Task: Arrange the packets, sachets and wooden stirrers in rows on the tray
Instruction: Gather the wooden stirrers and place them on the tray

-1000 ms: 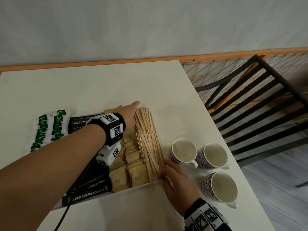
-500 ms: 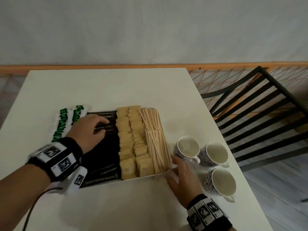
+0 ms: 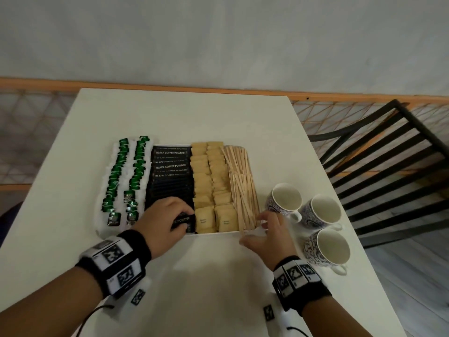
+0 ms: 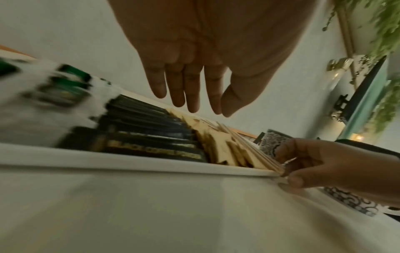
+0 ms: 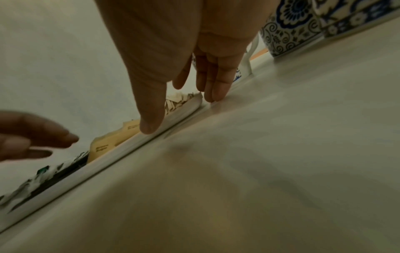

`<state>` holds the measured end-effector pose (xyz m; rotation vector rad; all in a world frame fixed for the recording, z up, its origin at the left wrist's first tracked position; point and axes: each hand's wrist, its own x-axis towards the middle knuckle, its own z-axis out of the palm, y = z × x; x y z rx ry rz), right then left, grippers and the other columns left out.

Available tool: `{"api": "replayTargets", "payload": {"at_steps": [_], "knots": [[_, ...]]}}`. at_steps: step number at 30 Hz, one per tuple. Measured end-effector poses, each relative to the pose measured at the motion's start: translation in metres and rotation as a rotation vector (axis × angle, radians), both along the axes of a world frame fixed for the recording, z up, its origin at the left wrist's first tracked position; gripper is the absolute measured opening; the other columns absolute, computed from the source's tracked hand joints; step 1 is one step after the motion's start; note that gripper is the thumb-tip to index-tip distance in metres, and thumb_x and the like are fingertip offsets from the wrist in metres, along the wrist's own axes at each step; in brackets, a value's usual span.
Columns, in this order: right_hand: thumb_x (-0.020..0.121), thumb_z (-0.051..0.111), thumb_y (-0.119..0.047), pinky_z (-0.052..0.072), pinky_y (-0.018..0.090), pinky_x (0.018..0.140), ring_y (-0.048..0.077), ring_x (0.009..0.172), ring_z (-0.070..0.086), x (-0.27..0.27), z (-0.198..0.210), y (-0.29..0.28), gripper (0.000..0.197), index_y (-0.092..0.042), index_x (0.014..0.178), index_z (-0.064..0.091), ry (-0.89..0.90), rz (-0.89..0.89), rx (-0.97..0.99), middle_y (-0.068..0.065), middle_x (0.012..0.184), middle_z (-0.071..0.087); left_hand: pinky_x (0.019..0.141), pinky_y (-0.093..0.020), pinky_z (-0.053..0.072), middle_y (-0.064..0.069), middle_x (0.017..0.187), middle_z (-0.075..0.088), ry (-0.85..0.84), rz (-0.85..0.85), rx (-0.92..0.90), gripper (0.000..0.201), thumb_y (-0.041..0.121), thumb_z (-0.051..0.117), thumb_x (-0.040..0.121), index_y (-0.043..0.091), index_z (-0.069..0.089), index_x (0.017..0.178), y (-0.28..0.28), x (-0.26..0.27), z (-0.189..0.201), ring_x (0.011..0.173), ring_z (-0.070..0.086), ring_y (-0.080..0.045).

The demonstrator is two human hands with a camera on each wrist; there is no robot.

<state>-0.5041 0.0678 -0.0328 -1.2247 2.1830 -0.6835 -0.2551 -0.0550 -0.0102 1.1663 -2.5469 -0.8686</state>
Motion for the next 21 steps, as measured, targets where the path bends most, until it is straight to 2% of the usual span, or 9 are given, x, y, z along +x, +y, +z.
{"api": "replayTargets", "payload": {"at_steps": [6,8,10,13,15,17,21], "knots": [[0.072,0.077,-0.037,0.048,0.030,0.087,0.013,0.099,0.054,0.002,-0.009,-0.009,0.042,-0.027,0.103,0.052,0.038,-0.089,-0.049,-0.007,0.111,0.046,0.102,-0.033,0.037,0.006,0.121,0.052,-0.047,-0.095,0.027,0.032,0.019,0.057,0.087,0.022,0.059,0.118,-0.003,-0.054,0.003,0.117,0.045,-0.014],[0.075,0.075,-0.037,0.049,0.033,0.085,0.014,0.096,0.056,0.002,-0.012,-0.012,0.037,-0.025,0.102,0.053,0.045,-0.100,-0.066,-0.006,0.111,0.049,0.103,-0.029,0.034,0.005,0.127,0.051,-0.119,-0.138,0.024,0.040,0.020,0.054,0.088,0.022,0.053,0.127,-0.005,-0.071,0.002,0.120,0.043,-0.015],[0.077,0.073,-0.038,0.049,0.032,0.084,0.012,0.093,0.056,0.001,-0.014,-0.012,0.039,-0.023,0.107,0.053,0.063,-0.095,-0.080,-0.006,0.112,0.050,0.106,-0.026,0.031,0.004,0.136,0.046,-0.174,-0.173,0.030,0.049,0.019,0.052,0.089,0.022,0.044,0.137,-0.006,-0.086,0.000,0.126,0.040,-0.016],[0.080,0.070,-0.040,0.048,0.030,0.089,0.011,0.100,0.055,-0.002,-0.013,-0.007,0.053,-0.022,0.126,0.049,0.039,-0.095,-0.093,-0.006,0.119,0.049,0.110,-0.034,0.030,-0.001,0.146,0.037,-0.204,-0.125,0.081,0.059,0.016,0.051,0.091,0.020,0.028,0.145,-0.009,-0.105,0.002,0.133,0.035,-0.019],[0.086,0.064,-0.034,0.046,0.031,0.095,0.014,0.108,0.055,-0.005,-0.011,-0.002,0.059,-0.019,0.138,0.042,0.041,-0.074,-0.053,-0.002,0.126,0.047,0.113,-0.036,0.029,-0.005,0.149,0.034,-0.211,-0.068,0.099,0.064,0.016,0.051,0.091,0.019,0.020,0.147,-0.013,-0.115,0.005,0.135,0.032,-0.021],[0.090,0.056,-0.026,0.042,0.030,0.100,0.019,0.114,0.053,-0.007,-0.009,-0.001,0.058,-0.016,0.143,0.036,0.067,-0.015,-0.005,0.004,0.132,0.045,0.116,-0.036,0.022,-0.007,0.154,0.026,-0.257,-0.050,0.098,0.072,0.018,0.050,0.091,0.018,0.008,0.150,-0.019,-0.123,0.001,0.140,0.026,-0.023],[0.090,0.046,-0.012,0.028,0.027,0.110,0.022,0.130,0.037,-0.005,-0.003,-0.008,0.056,-0.011,0.145,0.032,0.112,0.096,0.038,0.008,0.144,0.036,0.117,-0.049,0.019,-0.006,0.159,0.011,-0.356,-0.025,0.160,0.087,0.022,0.048,0.087,0.038,-0.018,0.143,-0.026,-0.132,-0.015,0.145,0.013,-0.029]]}}
